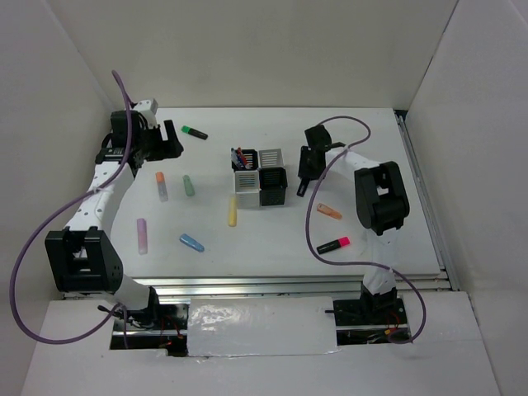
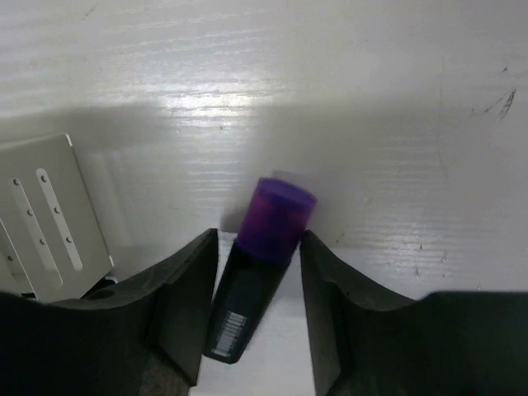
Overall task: Sort the stationery into containers
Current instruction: Pick up the pen from the center of the board.
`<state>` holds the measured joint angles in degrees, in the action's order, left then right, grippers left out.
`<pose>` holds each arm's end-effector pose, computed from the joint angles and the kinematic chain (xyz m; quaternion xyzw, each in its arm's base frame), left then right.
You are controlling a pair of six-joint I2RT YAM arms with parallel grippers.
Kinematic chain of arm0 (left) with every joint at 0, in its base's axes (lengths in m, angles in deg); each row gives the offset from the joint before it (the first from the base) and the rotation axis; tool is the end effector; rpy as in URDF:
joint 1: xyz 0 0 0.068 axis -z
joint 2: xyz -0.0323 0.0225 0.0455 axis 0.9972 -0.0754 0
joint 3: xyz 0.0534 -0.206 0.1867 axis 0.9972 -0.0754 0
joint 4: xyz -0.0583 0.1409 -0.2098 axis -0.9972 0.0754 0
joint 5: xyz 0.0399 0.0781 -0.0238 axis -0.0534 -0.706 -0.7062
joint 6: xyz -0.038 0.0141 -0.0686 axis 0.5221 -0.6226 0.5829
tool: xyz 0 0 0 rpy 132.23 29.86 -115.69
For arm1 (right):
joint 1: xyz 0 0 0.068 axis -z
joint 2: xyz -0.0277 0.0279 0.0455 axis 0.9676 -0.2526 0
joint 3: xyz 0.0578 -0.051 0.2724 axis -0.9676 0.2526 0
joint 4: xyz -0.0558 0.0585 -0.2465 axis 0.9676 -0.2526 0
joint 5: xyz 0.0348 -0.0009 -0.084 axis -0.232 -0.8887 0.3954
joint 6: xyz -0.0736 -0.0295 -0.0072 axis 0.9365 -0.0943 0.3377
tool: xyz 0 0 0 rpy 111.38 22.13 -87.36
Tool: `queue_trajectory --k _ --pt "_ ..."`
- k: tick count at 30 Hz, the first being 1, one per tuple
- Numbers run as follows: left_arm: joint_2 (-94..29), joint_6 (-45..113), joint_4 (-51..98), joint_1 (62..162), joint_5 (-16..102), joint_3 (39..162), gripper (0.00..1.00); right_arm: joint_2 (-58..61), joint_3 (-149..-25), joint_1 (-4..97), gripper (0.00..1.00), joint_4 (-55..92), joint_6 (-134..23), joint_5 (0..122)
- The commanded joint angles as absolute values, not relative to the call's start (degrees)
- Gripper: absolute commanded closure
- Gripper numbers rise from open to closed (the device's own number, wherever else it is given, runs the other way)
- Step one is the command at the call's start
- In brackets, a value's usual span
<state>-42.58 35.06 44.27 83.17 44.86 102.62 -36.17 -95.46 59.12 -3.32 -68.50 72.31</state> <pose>0.3713 0.0040 0.3311 -0.0673 0.8581 -0.1208 0.4946 0.4461 0.1251 0.1447 0.0415 0.9582 0.0568 0.2773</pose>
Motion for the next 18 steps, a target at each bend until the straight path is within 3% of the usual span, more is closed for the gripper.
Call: queue_trajectory --k 1,6,7,9,10,18 --pt "-42.34 36.28 44.02 82.77 46.53 105.06 0.09 -38.11 -97.68 58.93 0.51 -4.20 -68.99 73.61" --pt "-42.77 35.58 45.43 82.25 46.44 106.12 0.09 -39.25 -98.38 58.32 0.67 -4.02 -68.91 74.58" --pt "-42.60 35.57 45.78 82.16 46.53 106.21 0.09 -39.17 -98.29 58.32 0.78 -4.02 -68.82 74.58" --pt "-42.78 35.84 46.04 81.72 46.80 106.12 0.09 -38.20 -97.68 58.32 0.89 -3.76 -68.21 73.79" --pt "-42.69 35.92 46.13 81.72 47.23 105.95 0.09 -36.81 -97.68 58.23 1.00 -3.67 -67.68 73.09" --pt "-40.23 38.82 42.80 80.40 51.80 102.96 0.06 -23.03 -104.36 60.87 1.00 1.67 -61.80 67.11"
